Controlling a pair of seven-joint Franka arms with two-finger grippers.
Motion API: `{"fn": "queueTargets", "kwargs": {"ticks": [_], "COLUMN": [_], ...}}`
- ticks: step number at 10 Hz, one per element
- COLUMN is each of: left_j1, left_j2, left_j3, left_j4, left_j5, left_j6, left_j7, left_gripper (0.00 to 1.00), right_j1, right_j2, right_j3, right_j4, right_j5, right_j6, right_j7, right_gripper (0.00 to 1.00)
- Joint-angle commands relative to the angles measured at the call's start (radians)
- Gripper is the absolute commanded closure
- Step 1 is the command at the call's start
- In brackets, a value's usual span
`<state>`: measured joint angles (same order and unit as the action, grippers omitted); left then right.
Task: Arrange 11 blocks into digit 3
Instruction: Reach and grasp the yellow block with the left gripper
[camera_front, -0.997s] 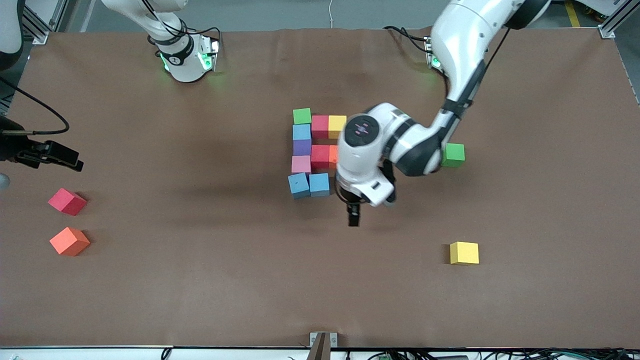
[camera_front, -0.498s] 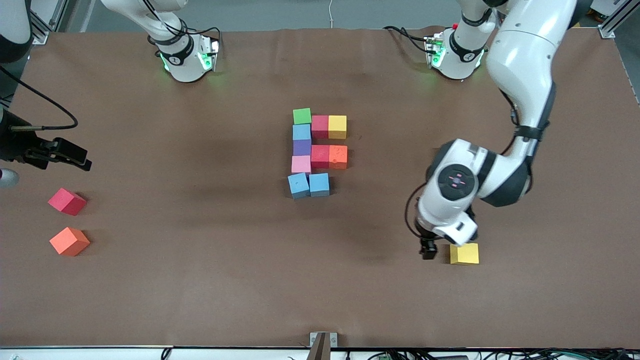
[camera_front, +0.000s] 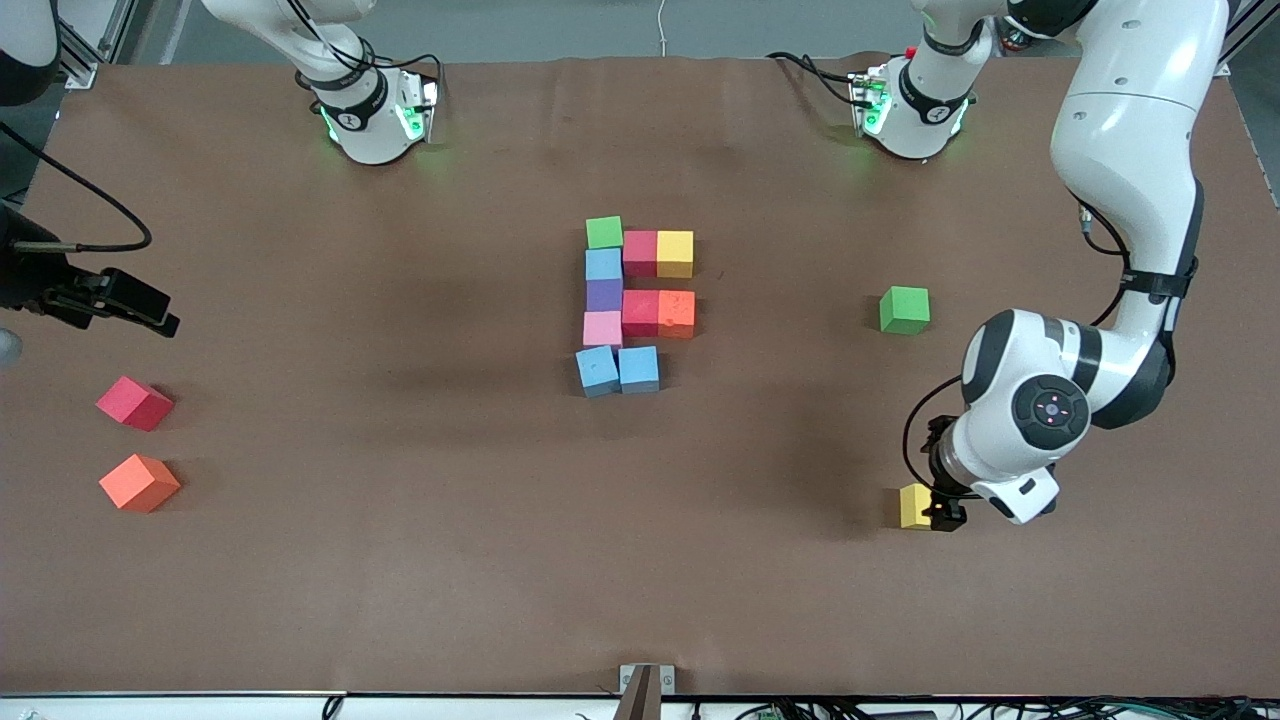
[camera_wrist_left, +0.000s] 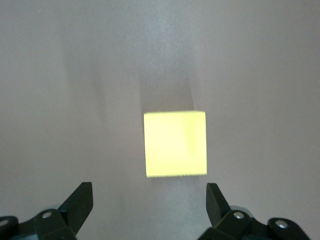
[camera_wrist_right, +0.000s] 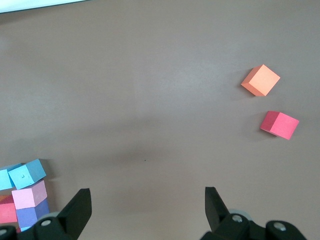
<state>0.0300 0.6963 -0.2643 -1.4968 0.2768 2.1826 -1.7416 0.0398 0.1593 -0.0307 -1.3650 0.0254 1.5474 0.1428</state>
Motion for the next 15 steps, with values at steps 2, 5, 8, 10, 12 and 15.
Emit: {"fn": "queueTargets", "kwargs": {"ticks": [2,5,8,10,12,15], "left_j1": [0.040,0.047,0.048,0.051,0.059,0.061], "left_j2": [0.015,0.051,0.077,0.097,0.110,0.121], "left_j3": [-0.009,-0.007,-0.003,0.002,0.002,0.003], "left_j4": [0.006,0.023,0.030,0.047,0.044,0.038], "left_j5": [-0.027,-0.031,-0.030,-0.030,-0.028,-0.014], "left_j6": [0.005,0.037,0.100,0.117,0.135,0.140], "left_j7": [0.101,0.131,0.135,0.152,0.172,0.175], "left_gripper": [0.00,0.00,0.00,0.00,0.00,0.00], "right_j1": [-0.008,-0.002,-0.005,-0.023,-0.040,-0.034], "right_j2": [-0.017,-0.064,-0.199,-0.199,-0.198,-0.195], "right_j3": [-0.020,-0.035,-0.034,-0.047,-0.049,-0.049], "right_j4": [0.023,0.057,-0.082,-0.086,-0.086,-0.085], "right_j5": [-0.022,-0.022,-0.021,-0.009,-0.005,-0.010], "right_j6": [-0.012,-0.116,-0.086,-0.076,-0.075,-0.067], "right_j7": [0.011,0.017,-0.002,-0.064,-0.072,-0.074], "right_gripper": [0.00,0.00,0.00,0.00,0.00,0.00]}}
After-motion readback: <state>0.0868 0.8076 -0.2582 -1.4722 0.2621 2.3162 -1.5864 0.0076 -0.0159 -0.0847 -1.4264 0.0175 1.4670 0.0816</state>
